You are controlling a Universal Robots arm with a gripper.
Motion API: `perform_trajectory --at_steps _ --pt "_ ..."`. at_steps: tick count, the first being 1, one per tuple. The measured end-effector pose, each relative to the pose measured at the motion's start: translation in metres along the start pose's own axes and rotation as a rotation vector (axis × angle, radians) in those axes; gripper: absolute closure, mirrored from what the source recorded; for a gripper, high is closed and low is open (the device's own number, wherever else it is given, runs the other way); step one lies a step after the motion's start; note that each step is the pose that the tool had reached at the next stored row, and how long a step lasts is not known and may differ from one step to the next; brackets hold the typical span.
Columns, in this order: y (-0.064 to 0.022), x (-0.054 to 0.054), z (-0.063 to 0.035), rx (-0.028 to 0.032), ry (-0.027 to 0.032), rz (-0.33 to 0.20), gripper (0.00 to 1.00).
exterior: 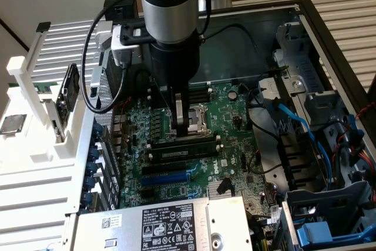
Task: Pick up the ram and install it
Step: 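Press down the ram until it locks into place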
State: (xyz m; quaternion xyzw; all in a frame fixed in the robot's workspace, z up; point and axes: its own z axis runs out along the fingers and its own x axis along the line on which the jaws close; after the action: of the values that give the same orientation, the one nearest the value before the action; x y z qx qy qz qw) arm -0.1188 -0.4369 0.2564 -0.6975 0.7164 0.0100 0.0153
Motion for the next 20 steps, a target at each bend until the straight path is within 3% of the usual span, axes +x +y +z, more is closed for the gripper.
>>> perform_trajectory --at_steps 20 --pt "0.0000 -0.0001 0.0001 0.0100 0.0003 0.275 0.89"
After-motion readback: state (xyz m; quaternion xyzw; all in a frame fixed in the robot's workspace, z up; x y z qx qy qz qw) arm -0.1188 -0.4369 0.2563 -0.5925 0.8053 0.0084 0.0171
